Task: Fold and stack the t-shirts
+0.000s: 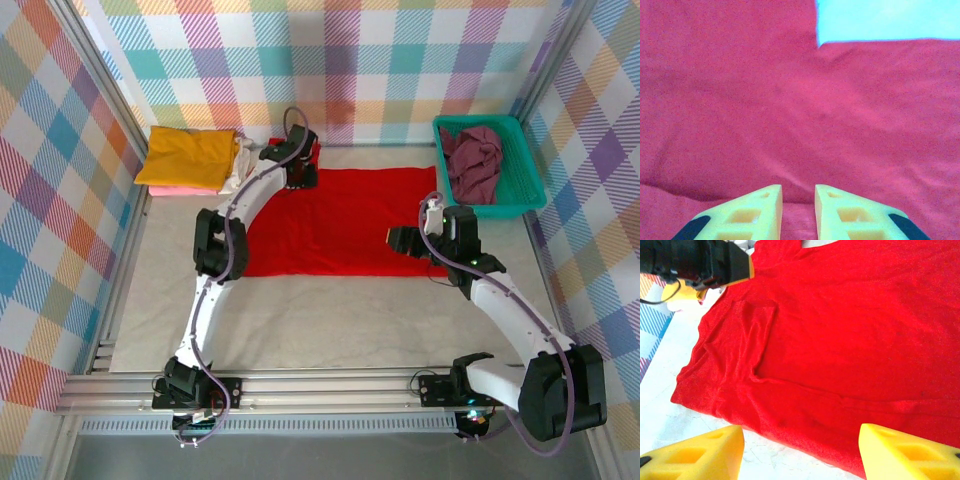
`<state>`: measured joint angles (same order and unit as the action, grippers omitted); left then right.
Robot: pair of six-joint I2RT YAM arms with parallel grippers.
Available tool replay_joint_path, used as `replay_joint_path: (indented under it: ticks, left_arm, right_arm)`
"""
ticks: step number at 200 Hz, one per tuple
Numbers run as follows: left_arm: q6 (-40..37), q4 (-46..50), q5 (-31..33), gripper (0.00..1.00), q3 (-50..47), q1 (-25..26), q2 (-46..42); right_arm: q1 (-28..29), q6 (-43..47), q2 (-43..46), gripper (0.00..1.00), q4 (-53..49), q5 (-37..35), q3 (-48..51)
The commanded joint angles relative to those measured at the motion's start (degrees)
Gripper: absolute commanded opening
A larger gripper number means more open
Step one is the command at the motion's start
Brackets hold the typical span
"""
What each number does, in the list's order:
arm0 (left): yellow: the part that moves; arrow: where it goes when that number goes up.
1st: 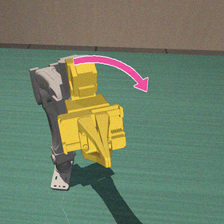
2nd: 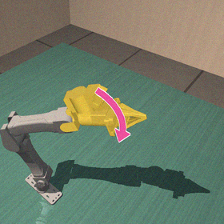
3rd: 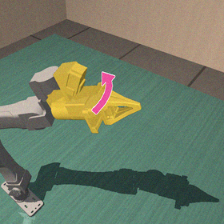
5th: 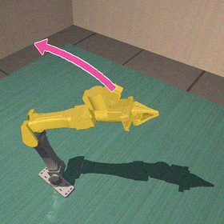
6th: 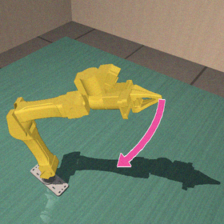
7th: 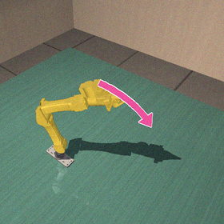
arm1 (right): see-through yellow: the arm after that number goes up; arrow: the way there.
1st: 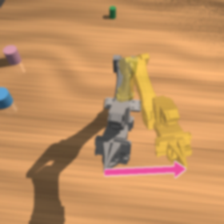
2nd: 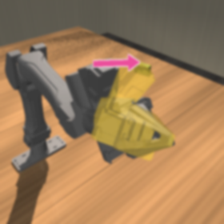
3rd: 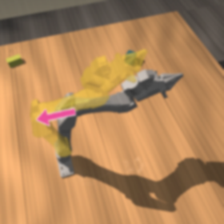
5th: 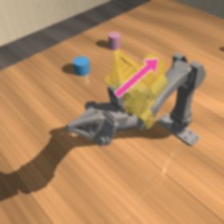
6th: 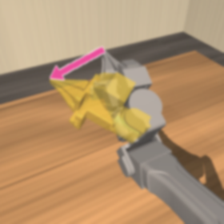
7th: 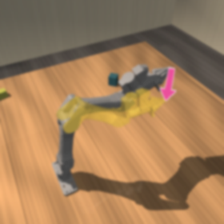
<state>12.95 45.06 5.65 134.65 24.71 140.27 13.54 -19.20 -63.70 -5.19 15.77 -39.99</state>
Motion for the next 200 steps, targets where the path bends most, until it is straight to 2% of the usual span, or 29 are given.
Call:
replay_joint_path:
  ticks: [1, 25, 41, 52, 63, 72, 95, 143, 174, 200]
  left_arm:
    - [-0.7, -0.3, -0.4, 0.25, -2.2, 1.6, -6.9]
    - [4.4, -15.9, -0.1, 0.3, -27.7, 1.4, -24.2]
    - [7.7, -23.0, 1.1, 0.34, -43.2, 1.4, -34.1]
    - [9.0, -23.6, 3.5, 0.33, -50.8, 1.4, -38.7]
    - [10.6, -23.3, 6.1, 0.27, -57.7, 1.0, -42.5]
    - [11.5, -24.9, 6.6, 0.25, -63.8, 0.3, -45.3]
    - [13.8, -25.8, 2.7, 0.21, -72.6, -4.7, -47.7]
    - [14.0, -28.3, -0.6, 0.21, -78.1, -9.1, -44.7]
    - [15.6, -30.4, -5.4, 0.19, -80.2, -11.2, -41.1]
    - [16.8, -30.8, -6.4, 0.18, -83.6, -11.3, -41.3]
  right_arm:
    - [0.3, 0.0, 0.5, 0.62, -0.4, 1.5, -2.3]
    - [1.9, 1.5, -2.3, 0.58, -3.8, 0.1, -4.7]
    - [3.6, 1.5, -7.4, 0.45, -9.5, -5.1, -8.8]
    - [4.1, 1.3, -11.4, 0.29, -12.9, -7.8, -11.8]
    - [4.7, 0.4, -15.2, 0.1, -15.8, -11.6, -14.5]
    - [5.0, -0.5, -18.6, 0.0, -17.5, -13.9, -16.5]
    - [5.1, -2.9, -27.1, 0.0, -22.0, -17.4, -22.2]
    - [5.2, -8.3, -40.0, 0.0, -24.9, -19.9, -29.6]
    - [5.1, -10.7, -43.7, 0.0, -23.3, -19.1, -29.3]
    - [5.1, -11.0, -44.0, 0.0, -22.2, -19.5, -26.1]
